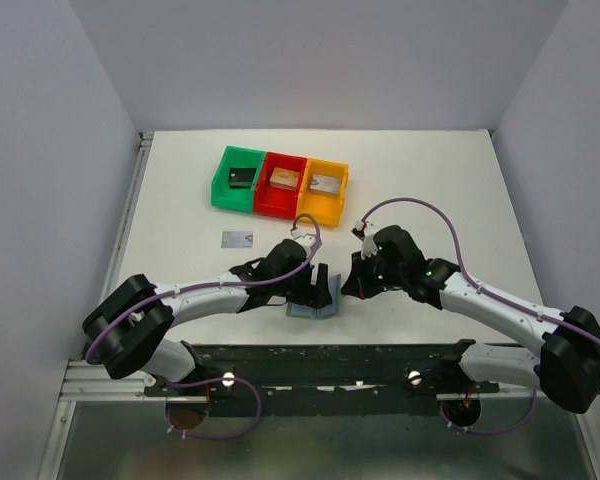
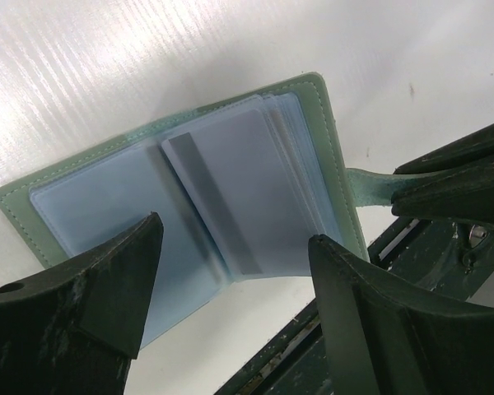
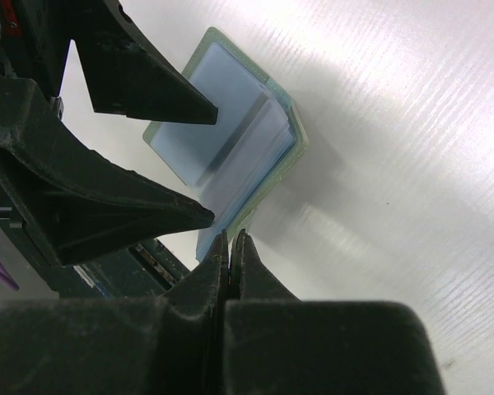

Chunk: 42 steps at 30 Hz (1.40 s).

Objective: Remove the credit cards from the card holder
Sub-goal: Remove the credit card from the card holder.

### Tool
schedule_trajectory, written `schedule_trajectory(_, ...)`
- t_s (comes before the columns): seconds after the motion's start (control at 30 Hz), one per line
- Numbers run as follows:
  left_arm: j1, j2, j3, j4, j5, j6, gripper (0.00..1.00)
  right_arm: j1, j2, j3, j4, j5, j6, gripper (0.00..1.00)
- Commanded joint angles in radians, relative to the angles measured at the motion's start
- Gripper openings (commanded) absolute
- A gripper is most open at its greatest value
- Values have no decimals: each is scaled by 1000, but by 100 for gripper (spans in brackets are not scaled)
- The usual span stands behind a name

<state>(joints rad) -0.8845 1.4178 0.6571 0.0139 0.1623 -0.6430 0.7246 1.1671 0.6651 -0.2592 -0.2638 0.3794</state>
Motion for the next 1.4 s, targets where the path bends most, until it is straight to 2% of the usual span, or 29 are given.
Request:
schedule_trajectory(0.0,-11,-5,22,14,8,11,84,-5,8,1,3,-23,-14,0)
schedule_trajectory(0.8,-24,-11,32,15,6,14,86,-5,6,1,3,-23,-11,0)
schedule_trajectory(1.37,-24,-8,13,-45,-78,2,78,-5,2,-1,-2,-15,-14,0)
